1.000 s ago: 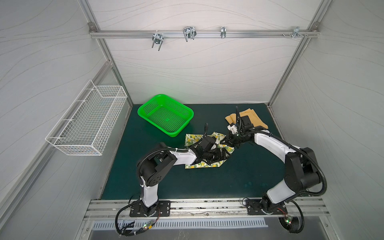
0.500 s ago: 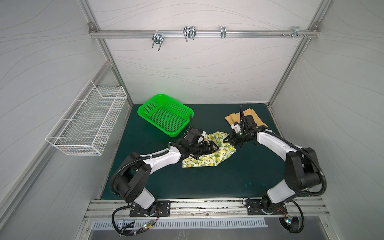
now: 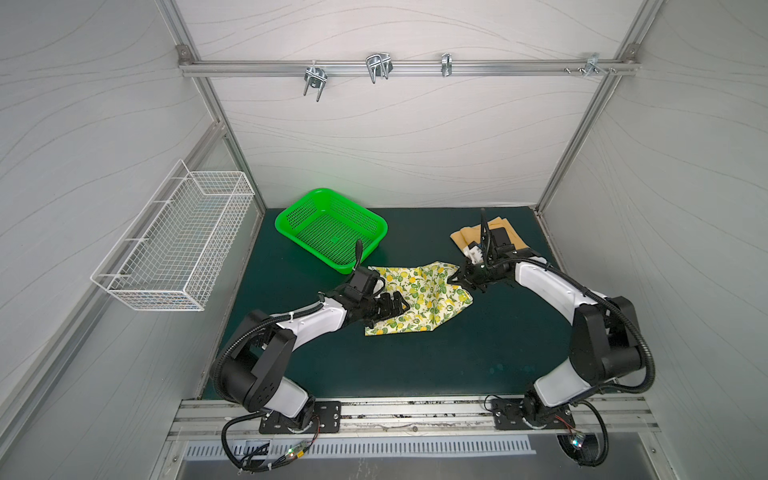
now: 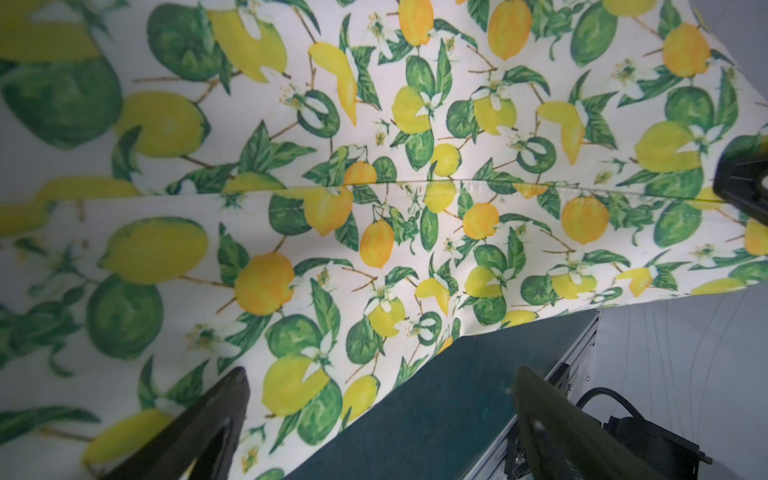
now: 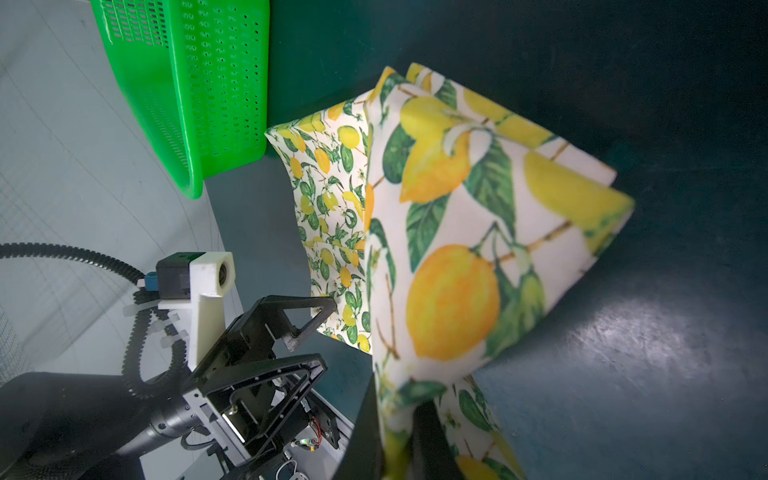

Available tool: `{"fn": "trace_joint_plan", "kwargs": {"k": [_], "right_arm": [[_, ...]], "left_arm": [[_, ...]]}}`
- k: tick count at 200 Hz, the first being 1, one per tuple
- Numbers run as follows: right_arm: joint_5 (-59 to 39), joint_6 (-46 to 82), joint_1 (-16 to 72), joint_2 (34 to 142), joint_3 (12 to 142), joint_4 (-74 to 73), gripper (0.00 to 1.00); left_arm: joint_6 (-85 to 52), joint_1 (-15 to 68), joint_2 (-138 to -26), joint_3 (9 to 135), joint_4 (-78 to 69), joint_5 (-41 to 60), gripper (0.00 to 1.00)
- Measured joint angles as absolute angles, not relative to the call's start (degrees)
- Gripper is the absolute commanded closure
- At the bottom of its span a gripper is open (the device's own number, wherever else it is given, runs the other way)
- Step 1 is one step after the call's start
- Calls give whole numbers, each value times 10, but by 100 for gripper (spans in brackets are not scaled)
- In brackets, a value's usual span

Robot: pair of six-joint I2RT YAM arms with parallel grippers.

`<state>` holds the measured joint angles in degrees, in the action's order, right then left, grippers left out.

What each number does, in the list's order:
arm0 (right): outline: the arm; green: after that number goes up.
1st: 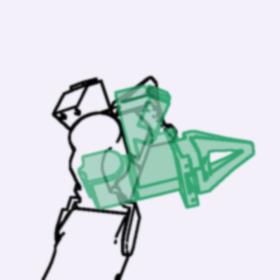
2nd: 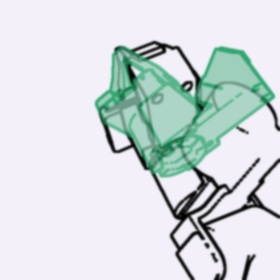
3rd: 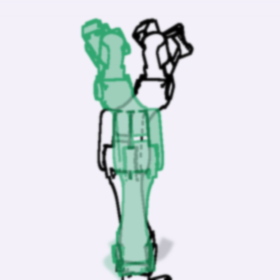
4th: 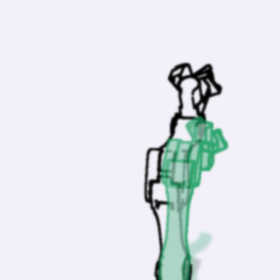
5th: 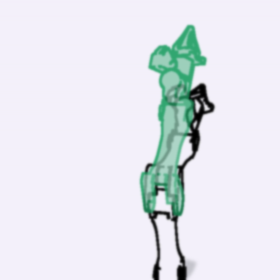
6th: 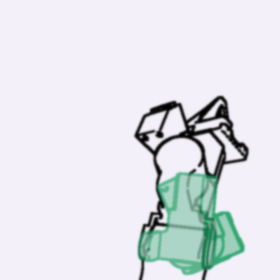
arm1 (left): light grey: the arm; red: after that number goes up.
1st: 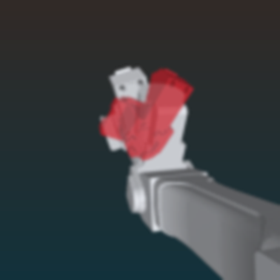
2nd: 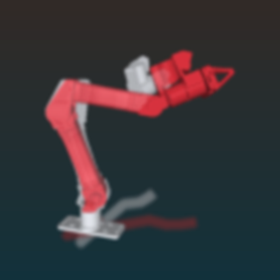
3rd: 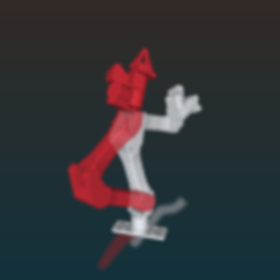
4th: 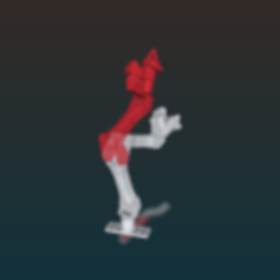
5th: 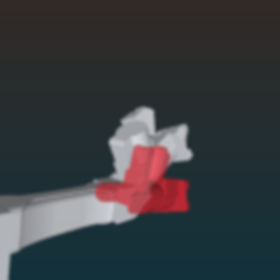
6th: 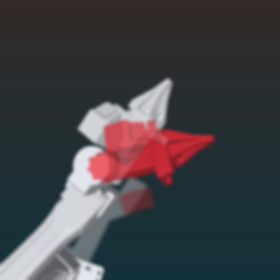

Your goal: Fold and stack the skirts

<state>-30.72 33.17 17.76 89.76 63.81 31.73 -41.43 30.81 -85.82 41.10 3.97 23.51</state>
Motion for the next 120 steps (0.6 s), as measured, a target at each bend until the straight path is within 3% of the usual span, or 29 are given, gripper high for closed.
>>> {"fn": "trace_joint_plan", "kwargs": {"k": [120], "right_arm": [[-312, 300, 117, 869, 639, 355, 99]], "left_arm": [[-422, 308, -904, 425, 13, 240, 1]]}}
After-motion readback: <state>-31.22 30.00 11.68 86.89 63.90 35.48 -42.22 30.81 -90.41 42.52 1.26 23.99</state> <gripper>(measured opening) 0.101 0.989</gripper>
